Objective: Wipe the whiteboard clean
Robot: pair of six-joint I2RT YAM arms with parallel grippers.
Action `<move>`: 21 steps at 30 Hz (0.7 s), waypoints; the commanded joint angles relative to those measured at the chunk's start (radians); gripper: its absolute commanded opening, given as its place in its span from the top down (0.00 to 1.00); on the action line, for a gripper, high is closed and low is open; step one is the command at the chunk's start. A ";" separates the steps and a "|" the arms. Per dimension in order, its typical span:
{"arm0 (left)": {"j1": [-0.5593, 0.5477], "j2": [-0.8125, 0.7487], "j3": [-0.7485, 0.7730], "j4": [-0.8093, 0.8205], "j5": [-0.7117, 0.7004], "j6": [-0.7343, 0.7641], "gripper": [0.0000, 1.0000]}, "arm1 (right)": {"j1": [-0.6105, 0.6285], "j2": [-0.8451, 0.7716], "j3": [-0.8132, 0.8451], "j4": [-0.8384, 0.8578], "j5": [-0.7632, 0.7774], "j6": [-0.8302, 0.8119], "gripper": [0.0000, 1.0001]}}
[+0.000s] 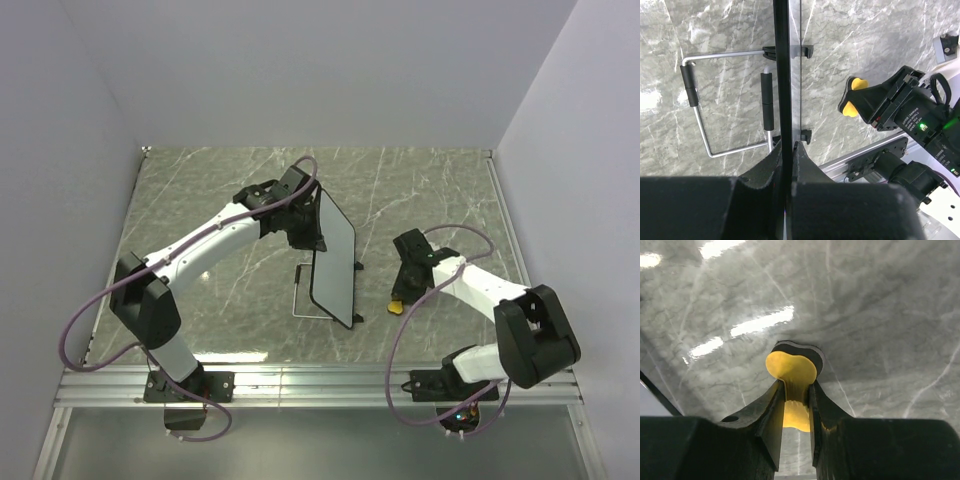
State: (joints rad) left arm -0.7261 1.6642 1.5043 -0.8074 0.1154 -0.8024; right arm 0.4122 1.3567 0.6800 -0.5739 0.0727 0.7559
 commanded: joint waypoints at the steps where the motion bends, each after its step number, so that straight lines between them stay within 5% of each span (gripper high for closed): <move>1: -0.041 0.098 -0.038 -0.119 -0.062 0.091 0.94 | -0.003 0.001 0.029 0.081 -0.017 -0.027 0.92; 2: -0.041 0.095 -0.035 -0.125 -0.063 0.092 0.93 | -0.004 -0.013 0.030 0.091 -0.019 -0.035 0.87; 4: -0.041 0.091 -0.024 -0.131 -0.068 0.095 0.90 | -0.004 -0.028 0.036 0.088 -0.021 -0.040 0.49; 7: -0.041 0.086 -0.004 -0.154 -0.082 0.100 0.80 | -0.006 -0.060 0.049 0.063 -0.013 -0.044 0.16; 12: -0.041 0.060 0.039 -0.179 -0.097 0.101 0.46 | -0.004 -0.139 0.072 -0.004 -0.004 -0.053 0.05; 21: -0.041 0.008 0.146 -0.249 -0.112 0.097 0.14 | -0.001 -0.432 0.240 -0.095 -0.007 -0.171 0.02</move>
State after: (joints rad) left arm -0.7631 1.7416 1.5719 -1.0195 0.0223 -0.7174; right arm 0.4118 1.0027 0.8345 -0.6468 0.0471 0.6495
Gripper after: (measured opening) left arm 0.843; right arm 0.975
